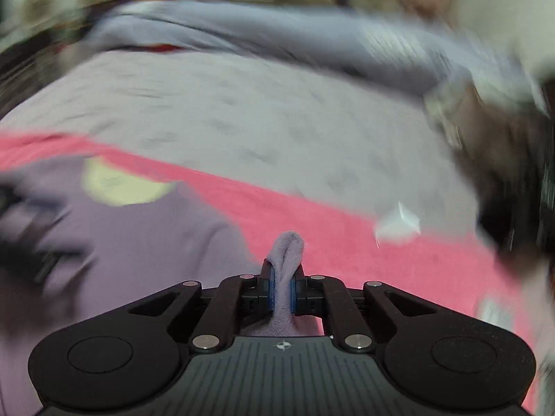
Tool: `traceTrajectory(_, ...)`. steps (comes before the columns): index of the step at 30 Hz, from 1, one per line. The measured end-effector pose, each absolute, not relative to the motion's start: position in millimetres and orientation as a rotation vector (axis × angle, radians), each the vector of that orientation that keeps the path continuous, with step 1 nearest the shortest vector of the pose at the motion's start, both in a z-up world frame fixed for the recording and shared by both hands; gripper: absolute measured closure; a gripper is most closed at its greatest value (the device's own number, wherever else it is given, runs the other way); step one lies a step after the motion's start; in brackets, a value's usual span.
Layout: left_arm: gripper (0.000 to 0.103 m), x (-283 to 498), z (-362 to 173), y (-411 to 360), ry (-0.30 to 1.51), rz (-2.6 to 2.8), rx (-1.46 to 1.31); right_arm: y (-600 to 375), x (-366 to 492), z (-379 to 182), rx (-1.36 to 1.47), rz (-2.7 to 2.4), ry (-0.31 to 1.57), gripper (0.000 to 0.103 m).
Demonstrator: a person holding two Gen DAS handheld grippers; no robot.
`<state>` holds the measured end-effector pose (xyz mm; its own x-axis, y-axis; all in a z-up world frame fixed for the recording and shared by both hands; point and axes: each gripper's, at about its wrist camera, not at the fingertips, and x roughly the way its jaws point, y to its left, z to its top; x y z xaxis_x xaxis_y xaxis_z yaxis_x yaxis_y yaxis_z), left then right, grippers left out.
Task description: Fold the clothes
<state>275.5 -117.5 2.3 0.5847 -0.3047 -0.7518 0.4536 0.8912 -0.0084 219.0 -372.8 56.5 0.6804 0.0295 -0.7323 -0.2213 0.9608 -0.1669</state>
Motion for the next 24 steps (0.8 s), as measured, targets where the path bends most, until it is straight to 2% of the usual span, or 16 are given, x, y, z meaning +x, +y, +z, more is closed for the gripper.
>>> traceTrajectory(5,0.022,307,18,-112,0.797,-0.443,0.160,-336,155,29,-0.437,0.408,0.963,0.093)
traceTrajectory(9,0.022,312,34,-128,0.720,-0.543,0.261,-319,125,12,-0.648,0.463,0.889,0.093)
traceTrajectory(12,0.022,306,44,-135,0.711,-0.695,0.299,-318,120,8,-0.693,0.468,0.851,0.092)
traceTrajectory(16,0.021,299,37,-145,0.820,-0.906,0.317,-319,109,8,-0.729,0.542,0.813,0.090)
traceTrajectory(18,0.021,294,18,-157,0.925,-0.950,0.398,-322,102,9,-0.734,0.595,0.827,0.087)
traceTrajectory(20,0.018,284,-6,-163,1.001,-0.910,0.513,-334,112,22,-0.604,0.596,0.863,0.083)
traceTrajectory(24,0.018,262,-13,-148,0.938,-0.856,0.461,-373,152,56,-0.242,0.520,0.902,0.060)
